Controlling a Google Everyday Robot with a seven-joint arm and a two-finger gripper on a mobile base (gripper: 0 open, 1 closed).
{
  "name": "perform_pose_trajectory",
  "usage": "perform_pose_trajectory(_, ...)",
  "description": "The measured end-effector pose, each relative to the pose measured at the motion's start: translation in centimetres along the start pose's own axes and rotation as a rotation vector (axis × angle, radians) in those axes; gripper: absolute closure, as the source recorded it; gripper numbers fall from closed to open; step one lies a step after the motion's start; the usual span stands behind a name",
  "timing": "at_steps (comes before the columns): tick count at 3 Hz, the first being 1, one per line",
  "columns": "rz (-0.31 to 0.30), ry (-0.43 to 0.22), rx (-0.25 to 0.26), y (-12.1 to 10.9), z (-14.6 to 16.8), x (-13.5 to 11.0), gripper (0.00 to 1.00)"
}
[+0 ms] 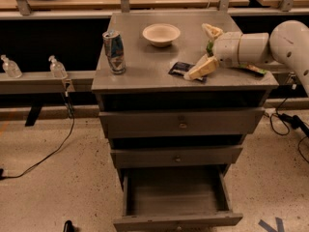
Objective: Pick rxbar blueberry from bottom drawer and place on counter
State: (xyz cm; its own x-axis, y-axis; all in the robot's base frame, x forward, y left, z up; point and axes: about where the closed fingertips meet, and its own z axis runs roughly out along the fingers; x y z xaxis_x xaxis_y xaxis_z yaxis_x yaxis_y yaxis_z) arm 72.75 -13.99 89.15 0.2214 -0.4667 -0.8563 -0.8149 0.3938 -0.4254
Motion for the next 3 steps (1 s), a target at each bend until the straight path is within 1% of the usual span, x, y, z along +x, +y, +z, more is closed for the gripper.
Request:
perform_pose_trajectory(1, -0.054, 0.037, 0.029, -0.3, -2.5, -1.4, 0.00)
perform_pose_trajectory(2, -0.093, 0.062, 0.060, -0.7, -5.8, -3.8, 0.00)
perform_pose_trajectory(3, -0.078, 0.152, 0.187, -1.6, -9.9, -5.3, 0.00)
